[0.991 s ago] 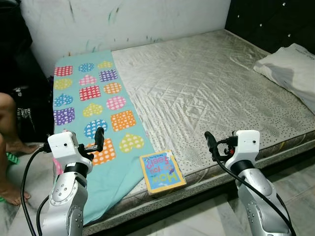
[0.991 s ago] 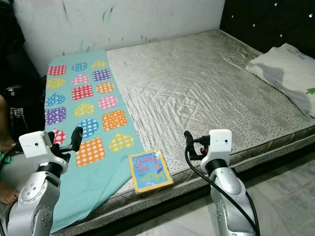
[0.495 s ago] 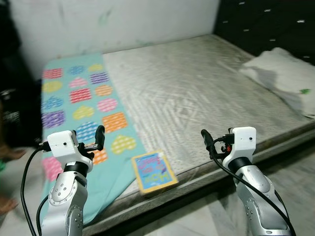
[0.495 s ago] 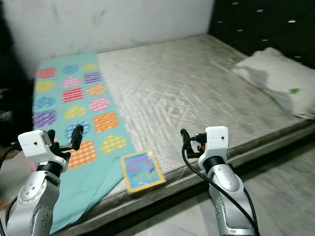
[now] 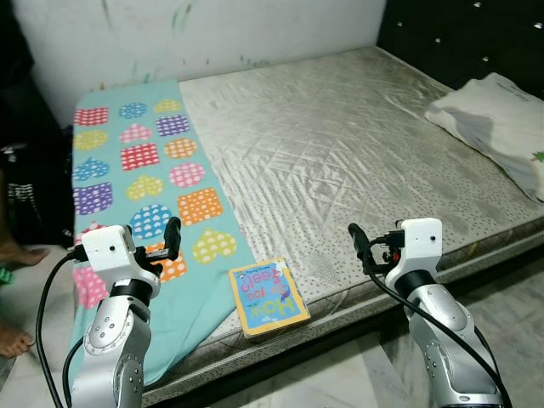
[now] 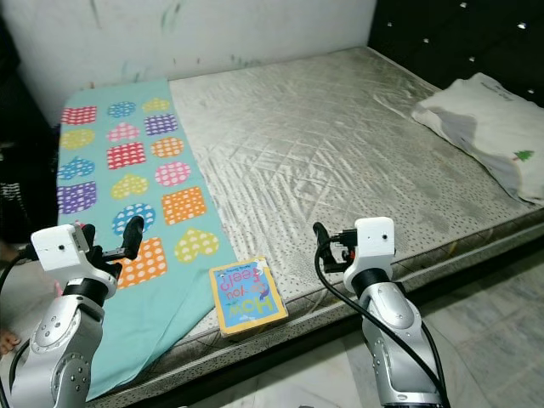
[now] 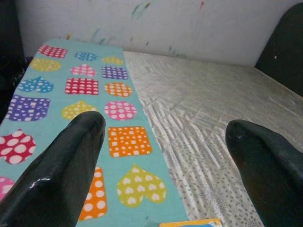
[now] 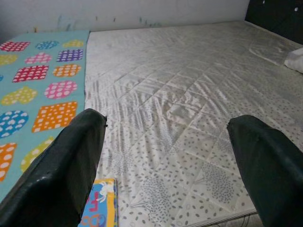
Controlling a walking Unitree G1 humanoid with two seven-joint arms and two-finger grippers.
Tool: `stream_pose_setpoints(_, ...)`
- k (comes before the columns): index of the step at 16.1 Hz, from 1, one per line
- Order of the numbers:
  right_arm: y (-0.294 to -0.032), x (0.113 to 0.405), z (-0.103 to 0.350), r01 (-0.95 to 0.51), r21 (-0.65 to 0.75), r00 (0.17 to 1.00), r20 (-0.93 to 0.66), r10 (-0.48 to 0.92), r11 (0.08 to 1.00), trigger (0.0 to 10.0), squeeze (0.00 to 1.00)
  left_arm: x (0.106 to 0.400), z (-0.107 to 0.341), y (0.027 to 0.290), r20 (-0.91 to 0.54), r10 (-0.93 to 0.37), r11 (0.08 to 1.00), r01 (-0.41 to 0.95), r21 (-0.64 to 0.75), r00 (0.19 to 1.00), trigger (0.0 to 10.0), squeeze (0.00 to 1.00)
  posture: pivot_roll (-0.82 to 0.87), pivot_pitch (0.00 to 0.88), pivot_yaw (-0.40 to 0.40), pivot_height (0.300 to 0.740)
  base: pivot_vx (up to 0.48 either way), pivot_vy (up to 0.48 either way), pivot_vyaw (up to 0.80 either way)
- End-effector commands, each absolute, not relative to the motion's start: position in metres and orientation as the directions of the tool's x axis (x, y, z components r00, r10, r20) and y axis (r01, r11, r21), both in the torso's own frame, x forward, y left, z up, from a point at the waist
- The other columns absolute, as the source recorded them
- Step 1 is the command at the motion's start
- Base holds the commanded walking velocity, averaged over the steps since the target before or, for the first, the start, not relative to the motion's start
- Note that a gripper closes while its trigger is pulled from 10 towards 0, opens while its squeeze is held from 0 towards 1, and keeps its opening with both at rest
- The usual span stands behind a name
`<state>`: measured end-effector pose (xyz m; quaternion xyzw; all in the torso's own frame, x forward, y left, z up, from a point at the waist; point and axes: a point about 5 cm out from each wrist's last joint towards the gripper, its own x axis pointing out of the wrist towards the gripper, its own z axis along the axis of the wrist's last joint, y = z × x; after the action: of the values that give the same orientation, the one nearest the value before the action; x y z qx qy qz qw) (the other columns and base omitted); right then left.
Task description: Clean up the room
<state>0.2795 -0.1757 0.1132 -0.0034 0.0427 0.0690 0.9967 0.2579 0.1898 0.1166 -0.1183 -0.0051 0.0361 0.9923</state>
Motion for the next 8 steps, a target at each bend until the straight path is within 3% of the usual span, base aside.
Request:
stream_pose_setpoints(1,-0.1757,0.2789,0.1135,-0.14,-0.001,0.987,-0.084,0.139,0.99,10.0,0.0,0.2571,0.1184,0.193,0.0,0.084,0.97,-0.082,-0.227,0.996,10.0,0.0,-0.16,0.051,0.039,0.696,0.0,0.0,0.0)
stream_pose_setpoints(8,-0.1764,0.2792,0.1129,-0.156,-0.023,0.984,-0.09,0.154,0.987,10.0,0.0,0.2561,0.1187,0.1953,-0.008,0.106,0.97,-0.105,-0.221,0.994,10.0,0.0,-0.16,0.061,0.036,0.623,0.0,0.0,0.0)
